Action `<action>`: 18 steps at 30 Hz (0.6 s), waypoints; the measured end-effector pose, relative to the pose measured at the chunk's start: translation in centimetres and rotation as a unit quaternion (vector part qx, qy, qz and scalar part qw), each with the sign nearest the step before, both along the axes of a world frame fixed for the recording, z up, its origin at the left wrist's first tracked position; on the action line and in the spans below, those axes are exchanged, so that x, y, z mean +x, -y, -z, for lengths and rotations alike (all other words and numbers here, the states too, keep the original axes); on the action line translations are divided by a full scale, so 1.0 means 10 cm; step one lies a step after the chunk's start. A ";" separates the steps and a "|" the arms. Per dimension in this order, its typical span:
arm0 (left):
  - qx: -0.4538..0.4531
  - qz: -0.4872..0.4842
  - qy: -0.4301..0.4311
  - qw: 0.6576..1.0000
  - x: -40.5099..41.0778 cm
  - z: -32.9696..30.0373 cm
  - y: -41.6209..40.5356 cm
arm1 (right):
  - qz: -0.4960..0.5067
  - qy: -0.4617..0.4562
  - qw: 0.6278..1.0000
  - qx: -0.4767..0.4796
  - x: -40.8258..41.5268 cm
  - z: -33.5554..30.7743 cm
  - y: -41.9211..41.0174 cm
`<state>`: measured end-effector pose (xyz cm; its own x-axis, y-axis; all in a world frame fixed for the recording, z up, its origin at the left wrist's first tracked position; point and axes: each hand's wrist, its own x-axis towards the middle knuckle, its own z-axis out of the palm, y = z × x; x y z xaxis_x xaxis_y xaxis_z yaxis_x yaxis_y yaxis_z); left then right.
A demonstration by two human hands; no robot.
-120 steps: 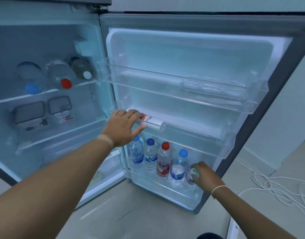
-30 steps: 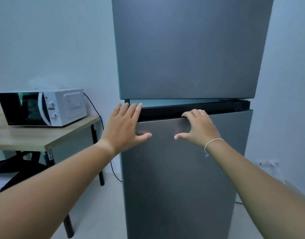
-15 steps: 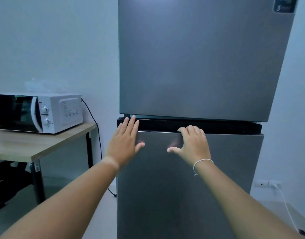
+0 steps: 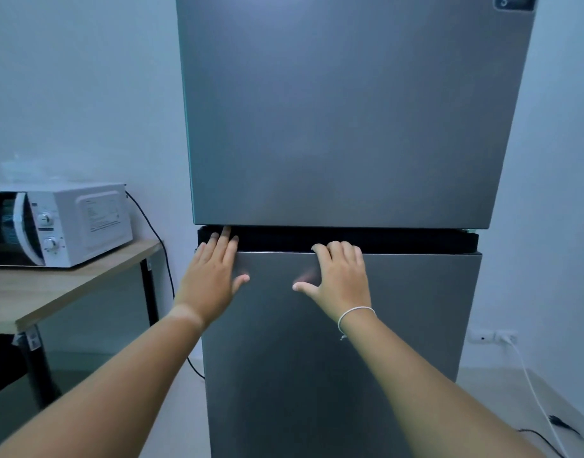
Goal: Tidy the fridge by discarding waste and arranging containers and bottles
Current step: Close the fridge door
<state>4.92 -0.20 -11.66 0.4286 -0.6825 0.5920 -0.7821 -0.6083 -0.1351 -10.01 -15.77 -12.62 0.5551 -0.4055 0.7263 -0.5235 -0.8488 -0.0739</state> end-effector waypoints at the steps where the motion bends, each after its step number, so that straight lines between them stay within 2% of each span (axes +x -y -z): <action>1: 0.003 -0.002 -0.002 1.000 -0.01 -0.01 -0.01 | -0.005 -0.004 1.000 -0.004 -0.01 0.01 -0.01; 7: 0.026 -0.026 -0.002 0.999 -0.09 -0.05 -0.01 | -0.041 -0.124 0.989 -0.064 -0.42 -0.09 0.31; 11: 0.025 -0.028 -0.019 0.999 -0.13 -0.06 -0.02 | -0.009 -0.124 0.991 -0.048 -0.65 -0.04 0.43; 15: 0.043 -0.035 -0.015 0.998 -0.15 -0.08 -0.04 | 0.037 -0.103 0.994 0.002 -0.82 0.06 0.50; 18: 0.047 -0.034 -0.014 0.998 -0.15 -0.08 -0.04 | 0.034 -0.090 0.994 0.053 -0.85 0.08 0.47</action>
<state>3.38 0.20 -10.87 0.4908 -0.7039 0.5134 -0.7442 -0.6451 -0.1731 -18.49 -20.46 -13.39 0.6412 -0.5159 0.5681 -0.5923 -0.8034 -0.0610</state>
